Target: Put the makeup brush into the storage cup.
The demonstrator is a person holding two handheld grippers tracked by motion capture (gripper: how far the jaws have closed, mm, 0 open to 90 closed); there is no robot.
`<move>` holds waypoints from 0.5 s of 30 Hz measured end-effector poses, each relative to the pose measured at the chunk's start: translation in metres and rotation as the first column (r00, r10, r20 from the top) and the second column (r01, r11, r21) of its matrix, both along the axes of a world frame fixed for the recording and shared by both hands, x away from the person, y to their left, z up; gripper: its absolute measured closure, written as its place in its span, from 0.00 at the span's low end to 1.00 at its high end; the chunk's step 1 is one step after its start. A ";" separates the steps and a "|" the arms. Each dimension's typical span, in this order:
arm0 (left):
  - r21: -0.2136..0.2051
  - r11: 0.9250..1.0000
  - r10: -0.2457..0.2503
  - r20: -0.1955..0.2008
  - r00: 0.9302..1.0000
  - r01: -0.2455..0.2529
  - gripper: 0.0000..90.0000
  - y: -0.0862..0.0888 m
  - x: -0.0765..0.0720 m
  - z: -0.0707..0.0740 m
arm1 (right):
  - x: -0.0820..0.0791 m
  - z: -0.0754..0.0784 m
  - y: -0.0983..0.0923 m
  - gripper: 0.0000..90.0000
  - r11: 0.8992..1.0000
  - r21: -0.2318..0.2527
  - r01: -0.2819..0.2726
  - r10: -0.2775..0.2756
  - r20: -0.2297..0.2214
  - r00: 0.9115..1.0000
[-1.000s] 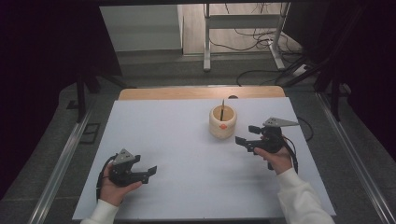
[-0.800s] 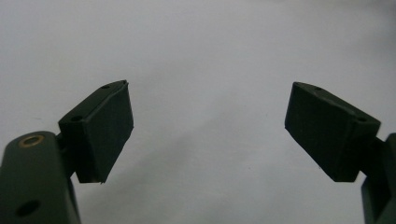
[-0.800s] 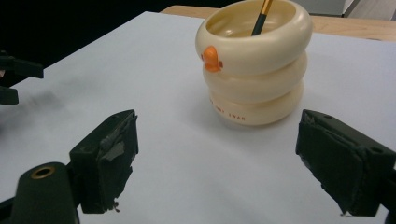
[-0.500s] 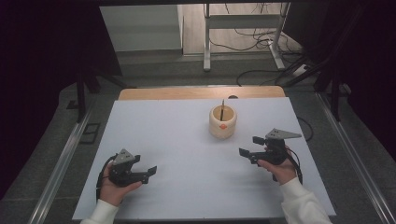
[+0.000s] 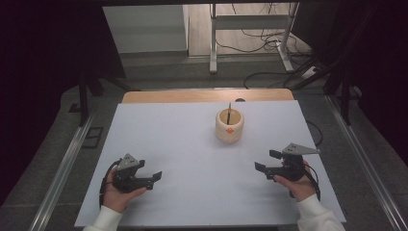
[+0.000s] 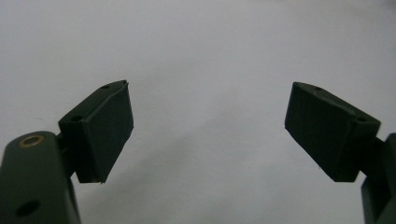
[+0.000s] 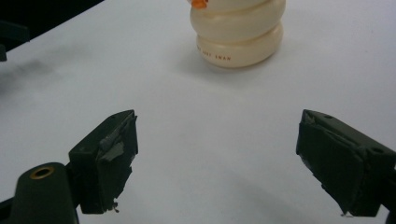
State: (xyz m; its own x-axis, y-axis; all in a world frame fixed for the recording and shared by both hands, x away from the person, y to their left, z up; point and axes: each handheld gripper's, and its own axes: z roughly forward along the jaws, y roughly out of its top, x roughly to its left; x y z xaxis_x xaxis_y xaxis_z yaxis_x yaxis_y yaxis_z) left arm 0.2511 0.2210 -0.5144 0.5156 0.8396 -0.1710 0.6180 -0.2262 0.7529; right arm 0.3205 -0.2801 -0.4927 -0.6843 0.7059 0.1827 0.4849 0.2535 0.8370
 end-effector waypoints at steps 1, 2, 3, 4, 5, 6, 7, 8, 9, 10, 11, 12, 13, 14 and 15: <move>-0.002 1.000 0.002 0.001 1.000 -0.002 0.18 0.000 0.000 0.000 | -0.002 -0.001 -0.001 0.15 1.000 -0.004 -0.001 0.001 0.003 1.000; 0.000 1.000 0.001 0.000 1.000 -0.001 0.18 0.000 0.000 0.000 | -0.003 -0.002 -0.001 0.15 1.000 -0.004 -0.001 0.001 0.004 1.000; -0.001 1.000 0.002 0.000 1.000 -0.002 0.18 0.000 0.000 0.000 | -0.005 -0.003 -0.002 0.15 1.000 -0.010 0.001 -0.001 0.000 1.000; 0.001 1.000 -0.001 0.002 1.000 0.001 0.18 0.000 0.000 0.000 | -0.005 -0.004 -0.002 0.15 1.000 -0.015 0.000 0.000 0.003 1.000; 0.001 1.000 -0.001 0.003 1.000 0.001 0.18 0.000 0.000 0.000 | -0.006 -0.005 -0.002 0.15 1.000 -0.021 0.001 -0.001 0.002 1.000; 0.000 1.000 -0.001 0.003 1.000 0.001 0.18 0.000 0.000 0.000 | -0.007 -0.006 -0.003 0.15 1.000 -0.025 0.002 -0.002 -0.002 1.000; 0.000 1.000 -0.001 0.003 1.000 0.001 0.18 0.000 0.000 0.000 | -0.007 -0.006 -0.003 0.15 1.000 -0.028 0.001 -0.001 -0.002 1.000; 0.000 1.000 -0.002 0.003 1.000 0.002 0.18 0.000 0.000 0.000 | -0.008 -0.007 -0.003 0.15 1.000 -0.031 0.001 0.000 0.002 1.000; 0.000 1.000 -0.001 0.003 1.000 0.001 0.18 0.000 0.000 0.000 | -0.008 -0.007 -0.003 0.15 1.000 -0.031 0.002 -0.001 0.003 1.000; 0.001 1.000 -0.002 0.003 1.000 0.002 0.18 0.000 0.000 0.000 | -0.008 -0.007 -0.004 0.15 1.000 -0.030 0.004 -0.004 0.002 1.000; 0.001 1.000 -0.002 0.003 1.000 0.002 0.18 0.000 0.000 0.000 | -0.008 -0.007 -0.004 0.15 0.999 -0.033 0.005 -0.005 0.005 1.000; 0.001 1.000 -0.001 0.004 1.000 0.001 0.18 0.000 0.000 0.000 | -0.008 -0.007 -0.004 0.15 0.999 -0.036 0.006 -0.005 0.008 1.000; 0.001 1.000 -0.001 0.004 1.000 0.001 0.18 0.000 0.000 0.000 | -0.008 -0.008 -0.004 0.15 0.999 -0.040 0.011 -0.010 0.009 1.000; -0.003 1.000 0.003 0.004 1.000 -0.003 0.18 0.000 0.000 0.000 | -0.009 -0.008 -0.004 0.14 0.999 -0.044 0.012 -0.011 0.014 1.000; -0.003 1.000 0.003 0.004 1.000 -0.003 0.18 0.000 0.000 0.000 | -0.009 -0.008 -0.004 0.14 0.999 -0.047 0.013 -0.012 0.016 1.000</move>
